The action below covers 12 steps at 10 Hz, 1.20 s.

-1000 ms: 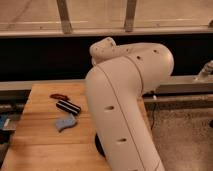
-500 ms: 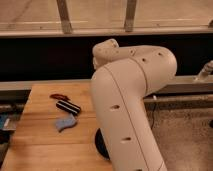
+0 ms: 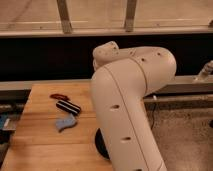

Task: Stand the bottle upright

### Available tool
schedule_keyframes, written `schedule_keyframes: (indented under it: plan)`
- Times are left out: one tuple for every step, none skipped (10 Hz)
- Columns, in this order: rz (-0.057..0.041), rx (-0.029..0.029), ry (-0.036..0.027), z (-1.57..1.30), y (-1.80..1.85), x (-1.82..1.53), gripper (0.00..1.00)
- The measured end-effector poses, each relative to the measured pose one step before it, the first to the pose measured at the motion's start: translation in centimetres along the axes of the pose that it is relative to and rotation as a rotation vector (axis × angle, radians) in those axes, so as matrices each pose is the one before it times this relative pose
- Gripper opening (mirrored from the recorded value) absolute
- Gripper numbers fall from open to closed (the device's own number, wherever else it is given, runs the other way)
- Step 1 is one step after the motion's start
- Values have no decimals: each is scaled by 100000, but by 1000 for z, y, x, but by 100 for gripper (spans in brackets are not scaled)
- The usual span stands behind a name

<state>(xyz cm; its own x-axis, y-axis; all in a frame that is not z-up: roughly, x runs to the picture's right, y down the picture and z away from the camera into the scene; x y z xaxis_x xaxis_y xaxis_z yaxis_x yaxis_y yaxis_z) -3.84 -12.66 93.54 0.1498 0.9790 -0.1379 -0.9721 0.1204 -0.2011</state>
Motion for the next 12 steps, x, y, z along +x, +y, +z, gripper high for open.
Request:
schedule_keyframes:
  plan:
    - [20, 595, -175, -75, 25, 97, 0]
    - [-127, 989, -827, -341, -20, -138, 0]
    - [-157, 669, -762, -251, -3, -138, 0]
    - [-209, 373, -742, -205, 40, -174, 0]
    - [-449, 352, -944, -213, 193, -265, 0]
    - [-594, 137, -1008, -130, 301, -343, 0]
    - [-259, 3, -441, -14, 127, -153, 0]
    - [-194, 18, -430, 20, 70, -180, 0]
    - [-22, 68, -133, 71, -32, -49, 0]
    - [-37, 93, -87, 98, 11, 2, 0]
    - [64, -42, -166, 59, -29, -46, 0]
    - [236, -147, -227, 85, -64, -99, 0]
